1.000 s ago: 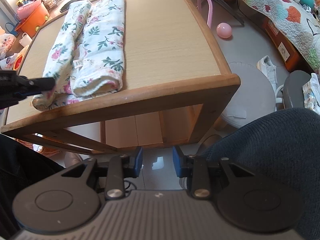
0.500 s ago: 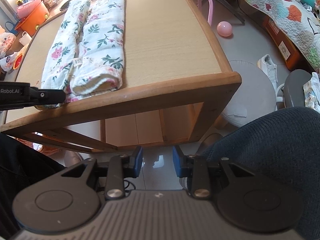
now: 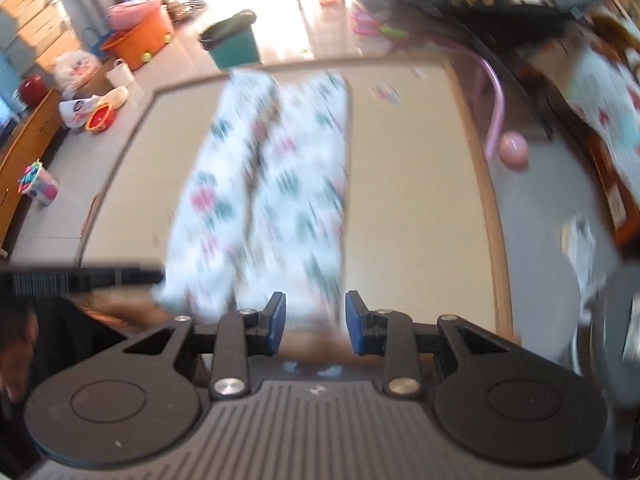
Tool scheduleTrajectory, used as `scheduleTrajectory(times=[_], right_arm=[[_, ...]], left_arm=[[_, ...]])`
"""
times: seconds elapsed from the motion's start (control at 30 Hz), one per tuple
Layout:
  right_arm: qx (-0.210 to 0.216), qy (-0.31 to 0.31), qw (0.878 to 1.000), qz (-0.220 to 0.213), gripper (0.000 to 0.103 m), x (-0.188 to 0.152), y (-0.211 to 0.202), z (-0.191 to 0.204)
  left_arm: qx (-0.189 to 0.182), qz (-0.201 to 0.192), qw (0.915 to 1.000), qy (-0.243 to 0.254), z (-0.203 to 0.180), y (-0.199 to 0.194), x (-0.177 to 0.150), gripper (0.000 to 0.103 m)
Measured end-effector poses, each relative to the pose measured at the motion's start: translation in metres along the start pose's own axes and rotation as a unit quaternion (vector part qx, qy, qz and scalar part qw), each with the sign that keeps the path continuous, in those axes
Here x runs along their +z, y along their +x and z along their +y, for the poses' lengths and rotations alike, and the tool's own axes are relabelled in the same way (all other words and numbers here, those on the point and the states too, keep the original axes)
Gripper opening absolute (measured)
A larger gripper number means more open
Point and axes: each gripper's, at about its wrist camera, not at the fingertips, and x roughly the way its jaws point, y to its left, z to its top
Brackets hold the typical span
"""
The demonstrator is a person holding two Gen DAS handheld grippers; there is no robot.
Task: Fold clothes
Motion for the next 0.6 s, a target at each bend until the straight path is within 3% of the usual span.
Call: scheduleTrajectory(times=[0.23,0.43,0.6], right_arm=[[-0.029,-0.027,0.998,0.046,0.032,0.066,0.047,0.026],[-0.043,-0.019,0.996,0.077,0.031,0.09,0.079,0.041],[-0.064,-0.035,0.993,0.09,0.031,0.099,0.099,0.056]], left_arm=[[-0.004,0.005,0.9995,-0.03,0.042,-0.015,-0.023,0.054],[-0.052,-0.042,0.9933,-0.094,0.076,-0.027,-0.031,0.055],[-0.053,-0.055,0.9894,-0.123,0.087,-0.028,-0.03,0.055]])
